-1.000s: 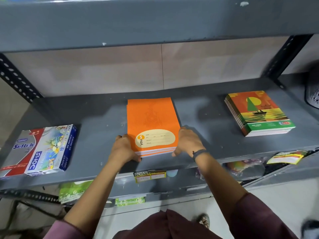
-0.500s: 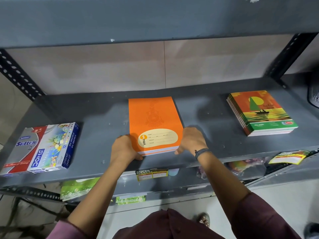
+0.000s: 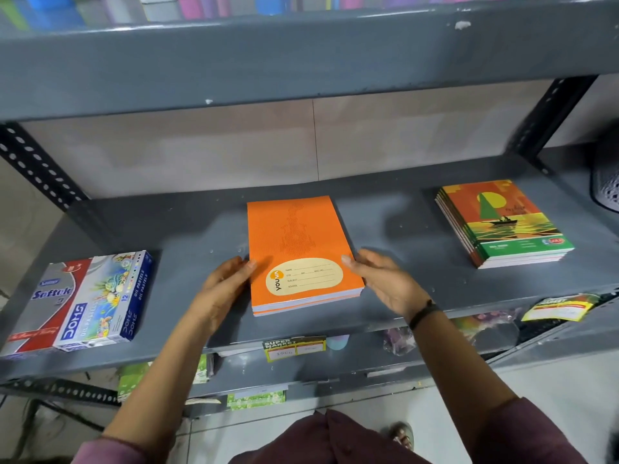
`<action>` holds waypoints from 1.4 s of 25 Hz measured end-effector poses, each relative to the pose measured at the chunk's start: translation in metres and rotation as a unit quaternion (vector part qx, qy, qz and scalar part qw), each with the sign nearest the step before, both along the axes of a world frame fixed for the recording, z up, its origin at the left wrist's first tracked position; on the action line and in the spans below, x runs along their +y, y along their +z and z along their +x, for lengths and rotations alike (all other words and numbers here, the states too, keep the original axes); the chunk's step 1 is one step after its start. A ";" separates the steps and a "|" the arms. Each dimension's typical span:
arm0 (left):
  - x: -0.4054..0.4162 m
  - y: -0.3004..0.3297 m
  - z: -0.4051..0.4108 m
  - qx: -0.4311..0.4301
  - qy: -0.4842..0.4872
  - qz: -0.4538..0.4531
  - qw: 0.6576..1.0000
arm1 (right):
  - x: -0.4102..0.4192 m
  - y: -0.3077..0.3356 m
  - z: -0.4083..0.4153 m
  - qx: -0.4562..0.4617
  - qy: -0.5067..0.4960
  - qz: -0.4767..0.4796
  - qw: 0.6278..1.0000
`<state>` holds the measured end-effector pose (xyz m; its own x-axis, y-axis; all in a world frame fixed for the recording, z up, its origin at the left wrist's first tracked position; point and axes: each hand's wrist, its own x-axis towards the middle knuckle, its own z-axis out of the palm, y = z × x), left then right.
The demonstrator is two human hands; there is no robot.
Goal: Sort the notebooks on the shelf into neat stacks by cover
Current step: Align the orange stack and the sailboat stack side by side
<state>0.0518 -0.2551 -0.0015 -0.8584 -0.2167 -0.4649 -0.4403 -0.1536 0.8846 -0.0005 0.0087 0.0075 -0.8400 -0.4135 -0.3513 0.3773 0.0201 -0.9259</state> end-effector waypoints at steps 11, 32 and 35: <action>0.036 -0.013 -0.012 0.068 0.021 -0.047 0.996 | -0.008 -0.010 -0.001 0.059 -0.096 0.179 0.977; 0.313 -0.013 -0.066 0.265 -0.064 -0.328 0.904 | 0.192 -0.006 -0.051 0.448 -0.084 0.516 0.725; 0.364 -0.016 -0.085 0.182 -0.029 -0.157 0.970 | 0.237 -0.008 -0.064 0.428 -0.176 0.517 0.720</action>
